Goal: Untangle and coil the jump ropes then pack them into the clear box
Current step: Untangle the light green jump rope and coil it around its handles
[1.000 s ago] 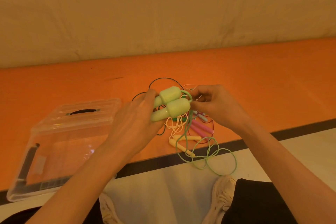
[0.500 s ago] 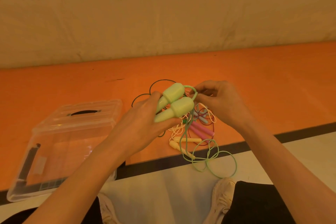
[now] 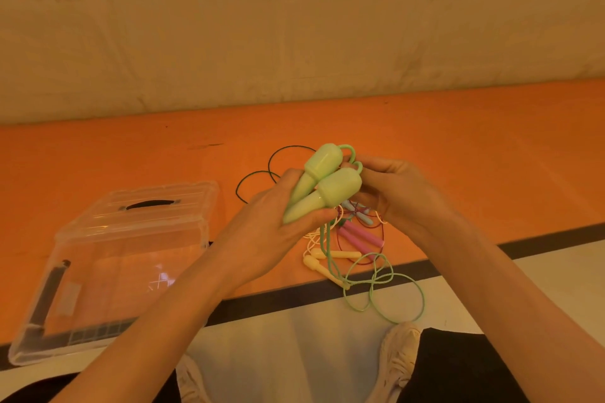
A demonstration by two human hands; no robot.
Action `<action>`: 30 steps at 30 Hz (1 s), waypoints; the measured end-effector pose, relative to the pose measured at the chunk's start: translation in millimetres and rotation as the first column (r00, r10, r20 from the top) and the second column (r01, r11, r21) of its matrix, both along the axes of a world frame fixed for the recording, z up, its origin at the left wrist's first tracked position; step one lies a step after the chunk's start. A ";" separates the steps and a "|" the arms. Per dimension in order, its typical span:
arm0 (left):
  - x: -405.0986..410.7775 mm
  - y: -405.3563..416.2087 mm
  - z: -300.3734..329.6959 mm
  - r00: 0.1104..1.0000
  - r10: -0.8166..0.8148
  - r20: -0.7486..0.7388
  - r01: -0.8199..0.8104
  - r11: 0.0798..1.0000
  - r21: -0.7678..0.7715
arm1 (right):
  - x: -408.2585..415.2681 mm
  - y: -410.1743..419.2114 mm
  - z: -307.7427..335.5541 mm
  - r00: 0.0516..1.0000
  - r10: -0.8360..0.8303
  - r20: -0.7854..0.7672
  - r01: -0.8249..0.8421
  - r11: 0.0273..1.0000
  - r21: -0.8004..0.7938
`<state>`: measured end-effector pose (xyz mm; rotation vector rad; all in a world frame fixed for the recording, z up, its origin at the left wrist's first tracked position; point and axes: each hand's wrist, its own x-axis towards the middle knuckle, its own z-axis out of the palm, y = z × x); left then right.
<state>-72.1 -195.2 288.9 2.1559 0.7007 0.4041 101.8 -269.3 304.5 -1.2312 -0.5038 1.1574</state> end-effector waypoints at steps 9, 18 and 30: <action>7.3 -3.4 -1.0 0.997 -0.043 0.070 0.058 0.971 -0.232 | -2.3 -2.8 4.4 0.973 -0.021 0.228 0.033 0.998 -0.048; 8.9 -3.0 0.7 0.982 0.055 -0.180 -0.040 0.995 0.088 | -0.9 -5.2 7.8 0.924 0.015 0.381 -0.003 1.000 -0.031; 12.3 -14.3 2.5 0.958 0.169 -0.233 -0.112 0.964 0.240 | -21.6 3.5 -1.2 0.958 0.018 0.285 -0.006 0.999 -0.043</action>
